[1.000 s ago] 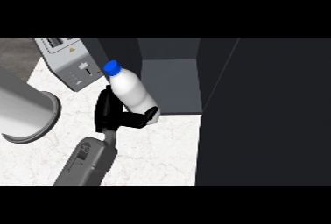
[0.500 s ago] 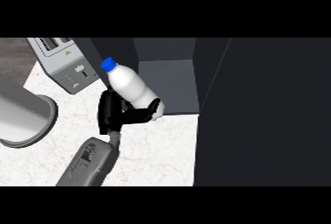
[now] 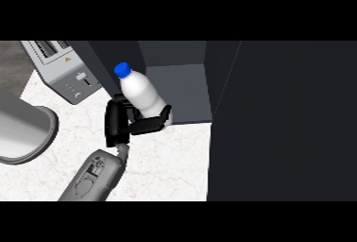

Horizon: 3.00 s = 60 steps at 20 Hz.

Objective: Pick up the bottled water, place it into the cabinet and close the cabinet

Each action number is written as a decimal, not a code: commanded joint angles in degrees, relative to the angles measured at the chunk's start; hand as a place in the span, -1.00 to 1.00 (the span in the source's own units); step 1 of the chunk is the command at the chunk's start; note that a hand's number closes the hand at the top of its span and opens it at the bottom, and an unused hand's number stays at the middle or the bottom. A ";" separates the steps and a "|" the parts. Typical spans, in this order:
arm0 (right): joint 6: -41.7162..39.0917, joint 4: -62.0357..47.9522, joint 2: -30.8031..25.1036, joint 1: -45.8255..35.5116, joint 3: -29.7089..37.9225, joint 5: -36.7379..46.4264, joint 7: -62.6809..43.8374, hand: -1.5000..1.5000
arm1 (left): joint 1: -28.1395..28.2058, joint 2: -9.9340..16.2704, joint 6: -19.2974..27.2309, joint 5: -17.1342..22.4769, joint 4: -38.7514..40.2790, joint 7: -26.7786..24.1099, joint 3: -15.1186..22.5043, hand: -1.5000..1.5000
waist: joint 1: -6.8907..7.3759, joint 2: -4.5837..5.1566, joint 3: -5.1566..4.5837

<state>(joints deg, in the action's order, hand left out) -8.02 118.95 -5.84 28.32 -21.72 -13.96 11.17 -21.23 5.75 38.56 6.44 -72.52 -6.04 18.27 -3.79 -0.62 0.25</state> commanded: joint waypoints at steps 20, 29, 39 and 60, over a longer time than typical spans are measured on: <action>-1.72 -0.58 -1.25 -1.46 0.89 -1.12 0.27 -1.00 | -16.25 5.22 6.64 -10.08 17.72 7.81 1.56 -1.00 | -2.97 2.58 -0.29; -1.14 -2.93 -0.28 -0.25 -0.78 1.74 3.29 -1.00 | -20.15 6.12 4.50 -5.93 19.02 7.62 -0.41 -1.00 | -2.16 2.30 -0.39; -0.66 1.33 -1.17 2.37 -0.04 0.46 2.45 -1.00 | -17.43 2.22 -4.66 6.15 12.62 -6.75 -4.54 -1.00 | -0.36 1.71 -0.49; 1.09 6.86 -3.71 6.57 0.91 -0.75 1.41 -1.00 | -2.99 0.80 -23.43 15.12 -0.16 -16.46 -3.62 -1.00 | 3.44 0.51 -0.25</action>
<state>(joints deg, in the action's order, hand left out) -5.49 122.35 -6.84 32.65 -22.98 -11.78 12.90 -24.03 3.98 17.92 20.58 -68.96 -21.77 17.98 -0.50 0.15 -0.16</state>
